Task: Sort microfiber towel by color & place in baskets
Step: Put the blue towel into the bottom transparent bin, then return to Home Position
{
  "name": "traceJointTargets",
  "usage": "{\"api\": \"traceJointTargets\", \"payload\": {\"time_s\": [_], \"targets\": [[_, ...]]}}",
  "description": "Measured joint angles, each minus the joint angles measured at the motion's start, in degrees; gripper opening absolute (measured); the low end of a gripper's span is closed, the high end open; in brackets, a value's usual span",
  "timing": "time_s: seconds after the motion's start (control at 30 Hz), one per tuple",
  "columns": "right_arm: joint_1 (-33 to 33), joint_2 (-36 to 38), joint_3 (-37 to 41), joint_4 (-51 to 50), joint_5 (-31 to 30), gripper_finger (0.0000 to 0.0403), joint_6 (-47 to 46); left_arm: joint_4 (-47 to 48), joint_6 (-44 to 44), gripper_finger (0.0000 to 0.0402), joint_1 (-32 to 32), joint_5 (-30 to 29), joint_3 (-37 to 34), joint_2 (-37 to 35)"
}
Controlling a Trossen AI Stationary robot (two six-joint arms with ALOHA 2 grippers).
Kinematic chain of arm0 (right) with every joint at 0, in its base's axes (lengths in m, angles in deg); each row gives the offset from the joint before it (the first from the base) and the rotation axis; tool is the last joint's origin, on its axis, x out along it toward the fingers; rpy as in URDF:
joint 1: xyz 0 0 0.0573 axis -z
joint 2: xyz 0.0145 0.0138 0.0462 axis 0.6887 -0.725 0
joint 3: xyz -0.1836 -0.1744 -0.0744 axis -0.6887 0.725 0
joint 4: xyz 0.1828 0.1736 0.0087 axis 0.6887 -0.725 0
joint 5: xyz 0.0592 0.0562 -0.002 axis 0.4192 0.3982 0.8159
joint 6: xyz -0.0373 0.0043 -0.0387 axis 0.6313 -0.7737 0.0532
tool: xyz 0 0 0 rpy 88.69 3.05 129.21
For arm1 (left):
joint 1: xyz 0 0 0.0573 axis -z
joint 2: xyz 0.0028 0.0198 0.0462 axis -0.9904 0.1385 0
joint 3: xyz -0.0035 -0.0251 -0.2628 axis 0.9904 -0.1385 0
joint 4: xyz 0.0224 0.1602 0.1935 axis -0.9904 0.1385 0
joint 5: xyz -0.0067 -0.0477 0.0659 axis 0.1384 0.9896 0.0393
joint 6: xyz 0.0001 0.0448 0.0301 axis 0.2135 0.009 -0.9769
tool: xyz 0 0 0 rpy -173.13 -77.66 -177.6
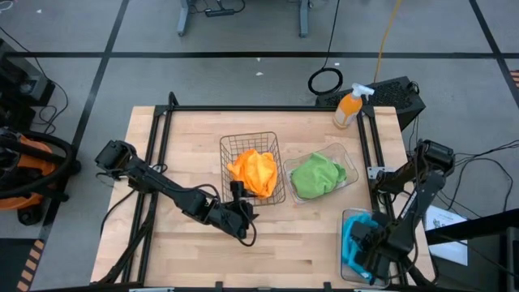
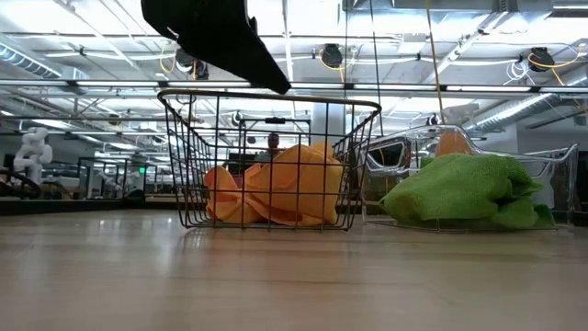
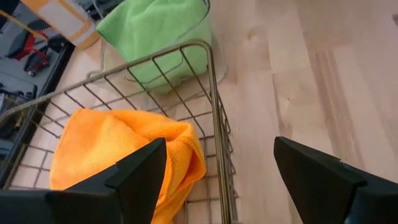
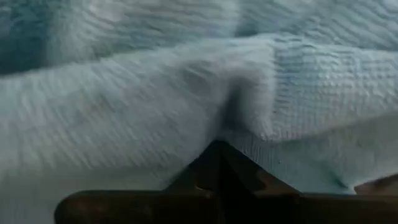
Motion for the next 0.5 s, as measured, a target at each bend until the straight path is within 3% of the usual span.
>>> {"api": "traceJointTargets", "payload": {"time_s": [0.27, 0.5], "targets": [[0.4, 0.0, 1.4, 2.6, -0.2, 0.0001, 1.3, -2.6, -2.6, 0.0301, -0.1, 0.0, 0.0, 0.0], [0.4, 0.0, -9.2, -8.3, -0.8, 0.0004, 2.0, -2.8, -3.6, 0.0301, -0.1, 0.0, 0.0, 0.0]]}}
